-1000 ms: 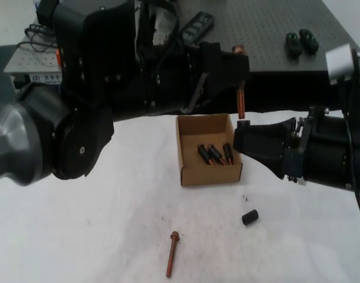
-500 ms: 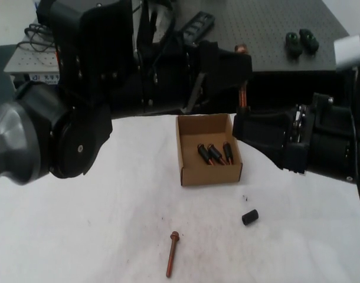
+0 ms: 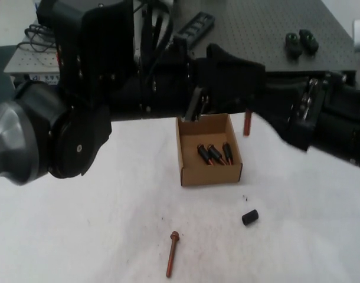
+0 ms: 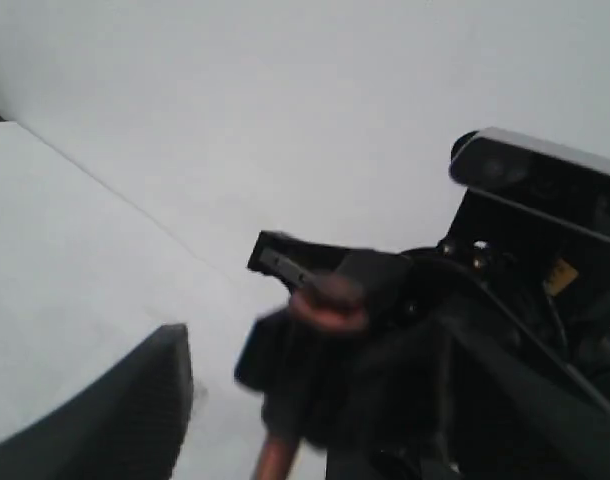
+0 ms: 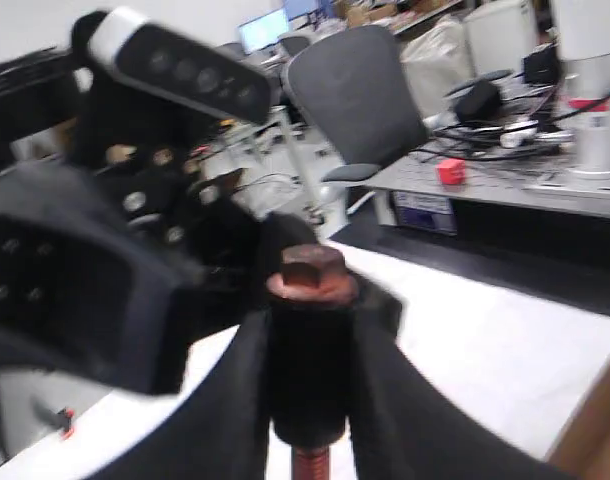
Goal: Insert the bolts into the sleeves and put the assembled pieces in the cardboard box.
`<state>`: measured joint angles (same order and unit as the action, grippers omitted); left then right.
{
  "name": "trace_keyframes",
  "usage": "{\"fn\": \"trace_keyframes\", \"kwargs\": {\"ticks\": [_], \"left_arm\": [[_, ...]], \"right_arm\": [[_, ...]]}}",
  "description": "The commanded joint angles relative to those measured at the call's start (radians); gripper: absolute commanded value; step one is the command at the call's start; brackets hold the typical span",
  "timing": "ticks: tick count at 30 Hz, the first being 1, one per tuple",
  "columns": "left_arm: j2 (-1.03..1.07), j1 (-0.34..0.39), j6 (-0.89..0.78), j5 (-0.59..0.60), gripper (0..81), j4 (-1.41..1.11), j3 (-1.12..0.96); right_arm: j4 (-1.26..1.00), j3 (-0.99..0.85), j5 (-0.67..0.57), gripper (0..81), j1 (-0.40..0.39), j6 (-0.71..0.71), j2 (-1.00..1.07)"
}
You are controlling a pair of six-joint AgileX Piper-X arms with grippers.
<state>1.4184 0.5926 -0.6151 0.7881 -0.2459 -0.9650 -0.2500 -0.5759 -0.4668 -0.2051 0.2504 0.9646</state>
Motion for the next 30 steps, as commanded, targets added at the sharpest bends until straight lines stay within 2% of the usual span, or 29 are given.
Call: {"fn": "trace_keyframes", "kwargs": {"ticks": [1, 5, 11, 22, 26, 28, 30], "left_arm": [[-0.008, 0.003, 0.028, -0.030, 49.2, -0.009, 0.001], [-0.008, -0.056, 0.032, -0.138, 49.2, 0.075, 0.001], [-0.008, -0.117, 0.125, -0.230, 49.2, 0.231, 0.001], [0.001, -0.122, 0.307, -0.552, 49.2, 0.531, 0.002], [0.036, -0.122, 0.313, -0.568, 49.2, 0.603, 0.002], [0.059, -0.122, 0.313, -0.568, 49.2, 0.635, 0.002], [0.079, -0.122, 0.313, -0.568, 49.2, 0.660, 0.002]], "right_arm": [[0.002, -0.026, 0.071, 2.5, 0.027, -0.025, 0.020], [0.069, -0.110, 0.121, 2.5, 0.059, -0.085, 0.159], [0.158, -0.315, 0.191, 2.5, 0.051, -0.159, 0.486], [0.653, -0.825, 0.384, 2.5, 0.030, -0.291, 1.007], [0.731, -0.923, 0.437, 0.6, 0.001, -0.319, 1.089], [0.746, -0.942, 0.459, 4.3, -0.008, -0.319, 1.107], [0.746, -0.944, 0.460, 13.0, -0.014, -0.319, 1.114]]}}
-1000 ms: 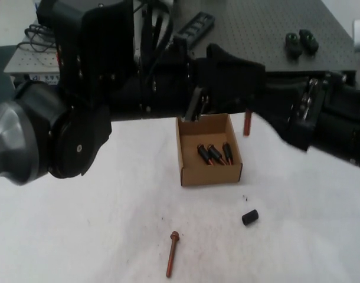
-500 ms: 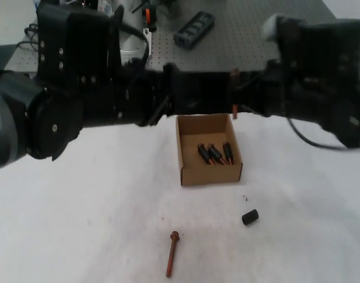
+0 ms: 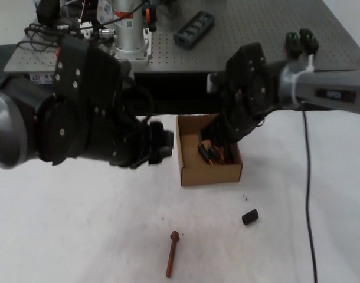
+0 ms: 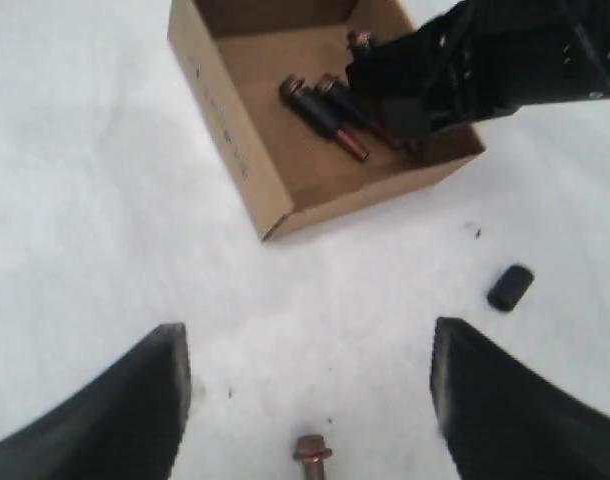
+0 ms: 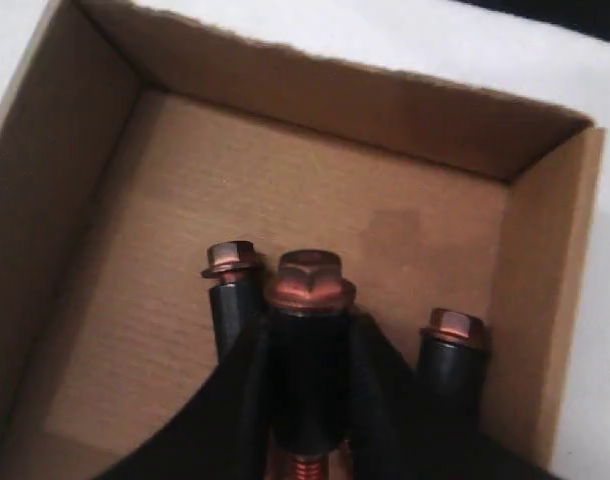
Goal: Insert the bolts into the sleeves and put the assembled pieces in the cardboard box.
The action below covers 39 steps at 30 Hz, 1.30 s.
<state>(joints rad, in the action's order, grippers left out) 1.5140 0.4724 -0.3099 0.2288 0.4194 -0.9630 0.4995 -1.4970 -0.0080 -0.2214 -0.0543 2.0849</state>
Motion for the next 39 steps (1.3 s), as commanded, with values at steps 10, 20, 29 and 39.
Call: {"fn": "trace_keyframes", "kwargs": {"ticks": [10, 20, 29, 39], "left_arm": [[0.067, 0.009, 0.017, 0.010, 49.2, 0.032, 0.000], [0.183, 0.126, 0.033, 0.022, 42.9, 0.105, -0.009], [0.325, 0.169, 0.025, -0.008, 42.9, 0.219, -0.137], [0.378, 0.169, 0.019, 0.042, 10.2, 0.309, -0.178]], "right_arm": [[0.038, -0.023, 0.035, 26.4, 0.009, 0.009, -0.088], [0.216, 0.099, 0.082, 26.4, 0.036, 0.016, -0.438], [0.258, 0.326, 0.088, 26.4, 0.036, 0.062, -0.715], [0.285, 0.484, 0.088, 26.4, 0.036, 0.091, -0.901]]}}
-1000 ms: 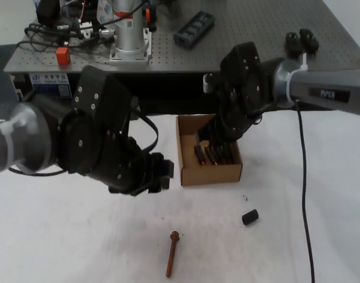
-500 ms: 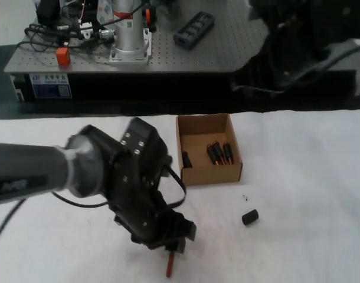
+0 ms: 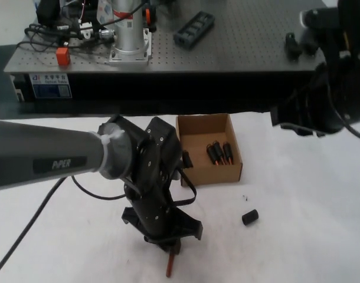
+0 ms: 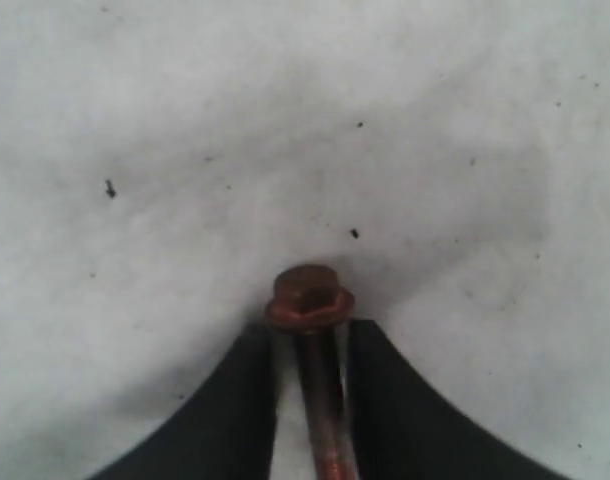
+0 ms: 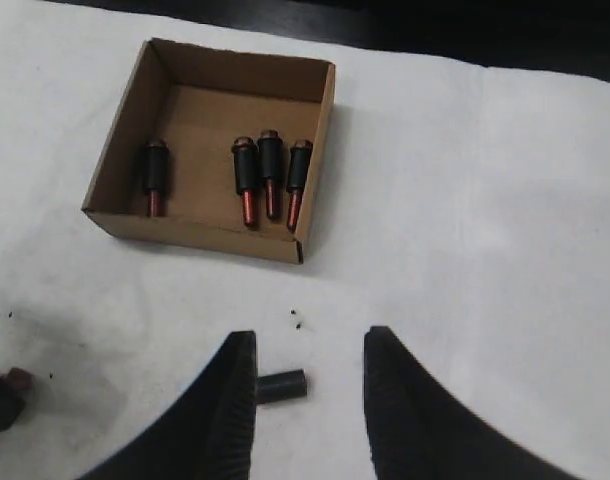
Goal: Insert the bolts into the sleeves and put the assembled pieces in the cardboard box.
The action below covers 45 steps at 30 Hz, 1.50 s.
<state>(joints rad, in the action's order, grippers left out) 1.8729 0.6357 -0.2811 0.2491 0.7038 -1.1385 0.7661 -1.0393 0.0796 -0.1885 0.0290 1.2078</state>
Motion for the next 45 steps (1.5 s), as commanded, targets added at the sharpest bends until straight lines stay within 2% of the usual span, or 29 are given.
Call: {"fn": "trace_keyframes", "kwargs": {"ticks": [1, 3, 10, 17, 21, 26, 28, 36, 45], "left_arm": [[0.019, 0.006, -0.010, 0.026, 6.4, 0.028, -0.002], [0.019, 0.006, -0.003, 0.025, 0.7, 0.028, -0.002], [-0.037, 0.001, -0.003, 0.025, 0.6, 0.028, -0.002], [-0.287, -0.054, -0.003, -0.048, 0.6, -0.019, 0.024], [-0.436, -0.097, -0.009, -0.063, 0.6, -0.053, 0.065], [-0.572, -0.129, -0.011, -0.063, 0.6, -0.050, 0.111], [-0.607, -0.134, -0.011, -0.063, 0.6, -0.042, 0.118], [-0.675, -0.133, -0.011, -0.058, 0.6, 0.032, 0.118], [-0.714, -0.133, -0.003, -0.058, 0.6, 0.056, 0.118]], "right_arm": [[0.035, 0.027, 0.000, 26.4, 0.003, 0.008, -0.023], [0.052, 0.026, 0.000, 26.4, 0.003, 0.008, -0.014], [0.066, 0.026, -0.034, 26.4, 0.003, -0.053, 0.073], [0.077, -0.041, -0.030, 26.4, -0.001, -0.069, 0.328], [0.128, -0.125, -0.036, 27.2, -0.001, 0.054, 0.456], [0.150, -0.157, -0.102, 42.3, -0.001, 0.206, 0.532], [0.152, -0.150, -0.136, 42.0, -0.001, 0.247, 0.543], [0.116, -0.150, -0.144, 41.3, -0.012, 0.399, 0.603], [0.079, -0.150, -0.168, 40.2, -0.022, 0.466, 0.661]]}}
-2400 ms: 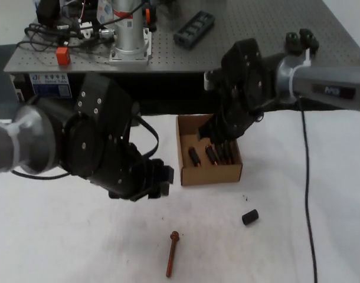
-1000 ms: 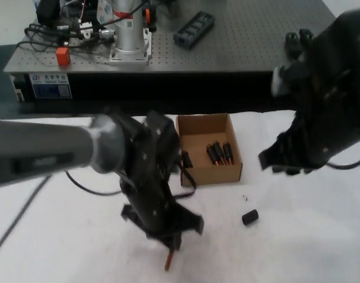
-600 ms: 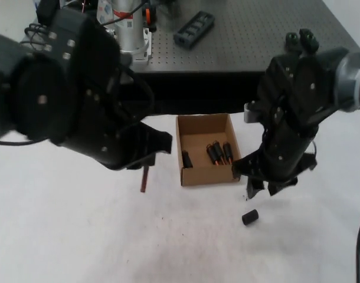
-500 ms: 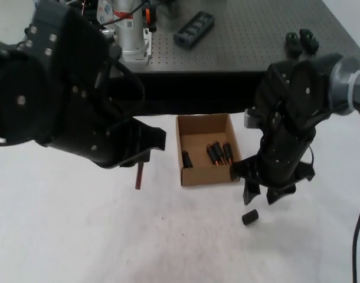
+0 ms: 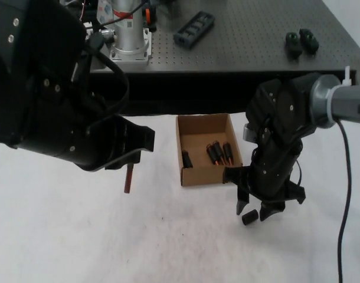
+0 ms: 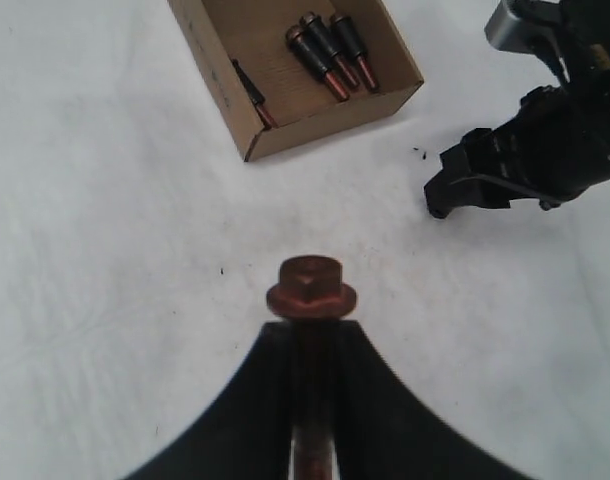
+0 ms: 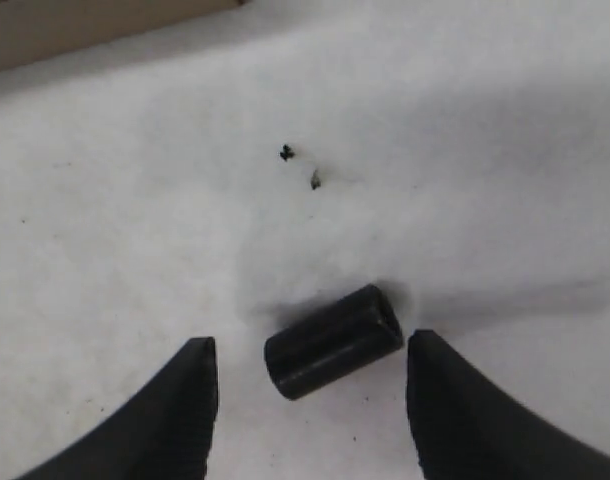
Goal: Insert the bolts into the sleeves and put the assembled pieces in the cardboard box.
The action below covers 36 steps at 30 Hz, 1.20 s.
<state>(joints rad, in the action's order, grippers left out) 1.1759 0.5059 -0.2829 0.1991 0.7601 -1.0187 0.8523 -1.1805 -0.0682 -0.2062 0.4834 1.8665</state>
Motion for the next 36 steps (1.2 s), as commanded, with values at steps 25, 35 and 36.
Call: {"fn": "trace_keyframes", "kwargs": {"ticks": [25, 35, 36], "left_arm": [[-0.016, -0.003, 0.008, -0.012, 0.6, 0.001, -0.002], [-0.016, -0.003, 0.008, -0.013, 0.6, 0.001, -0.002], [-0.016, -0.003, 0.008, -0.013, 0.6, 0.001, -0.002]], "right_arm": [[0.013, -0.009, -0.039, 34.5, -0.006, -0.130, 0.039], [0.020, -0.009, -0.037, 10.2, -0.006, -0.149, 0.039], [0.020, -0.009, -0.037, 5.6, -0.006, -0.155, 0.039]]}}
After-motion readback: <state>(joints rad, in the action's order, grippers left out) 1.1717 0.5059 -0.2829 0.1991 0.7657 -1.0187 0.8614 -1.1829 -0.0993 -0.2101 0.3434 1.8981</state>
